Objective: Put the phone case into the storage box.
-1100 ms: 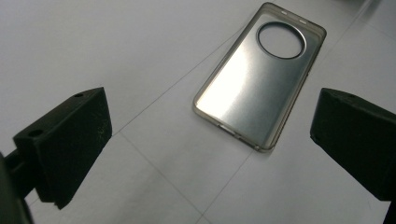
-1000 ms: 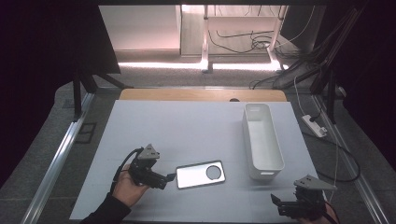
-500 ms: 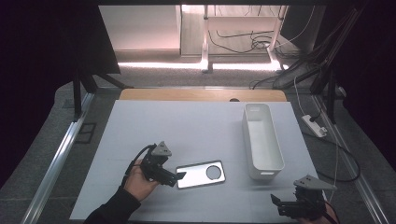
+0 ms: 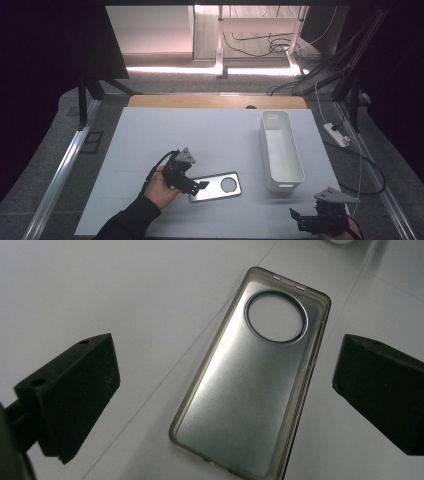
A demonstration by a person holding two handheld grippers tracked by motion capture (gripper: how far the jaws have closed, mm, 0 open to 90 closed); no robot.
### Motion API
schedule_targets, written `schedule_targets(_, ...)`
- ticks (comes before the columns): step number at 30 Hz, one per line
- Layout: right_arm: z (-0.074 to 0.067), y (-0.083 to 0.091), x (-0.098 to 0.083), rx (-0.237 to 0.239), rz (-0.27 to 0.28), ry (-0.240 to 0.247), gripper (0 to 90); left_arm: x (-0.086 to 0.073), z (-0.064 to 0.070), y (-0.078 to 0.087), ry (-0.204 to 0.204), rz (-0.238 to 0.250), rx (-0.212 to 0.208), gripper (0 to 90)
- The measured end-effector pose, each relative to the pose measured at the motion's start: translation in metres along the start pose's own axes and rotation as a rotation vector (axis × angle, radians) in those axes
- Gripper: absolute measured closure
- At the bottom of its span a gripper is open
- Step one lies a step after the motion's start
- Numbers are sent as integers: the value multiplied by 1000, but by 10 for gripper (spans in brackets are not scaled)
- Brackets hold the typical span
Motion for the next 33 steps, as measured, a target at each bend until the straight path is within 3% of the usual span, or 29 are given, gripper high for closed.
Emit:
schedule_targets(11,0,0,0,1,-2,1,0,16,5,-19,-9,-7,-19,1)
schedule_targets(15,0,0,0,1,-4,1,0,17,5,-21,-23,-23,7,45)
schedule_targets(18,0,0,0,-1,-4,0,0,15,4,-21,-16,-43,15,193)
schedule_targets(19,0,0,0,-1,-4,0,0,14,3,-21,-4,-41,9,193)
schedule_targets(22,0,0,0,-1,-5,1,0,11,3,-22,11,-59,-7,381)
schedule_targets(29,0,-1,0,-1,-7,2,0,5,6,-27,0,-86,-48,772)
schedule_targets(31,0,-1,0,0,-7,0,0,3,6,-29,-2,-90,-49,859)
schedule_targets(33,0,-1,0,-1,-8,0,0,1,6,-31,-6,-97,-55,889)
Point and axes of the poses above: each handheld gripper's, and its own axes: y roughly backward along the jaws, x roughly out of its top, z roughly to its right, the point moved 5 cm from there along -y, roughly forward along the jaws, and after that the axes turned 4 degrees about z, right-handed, at the moved point
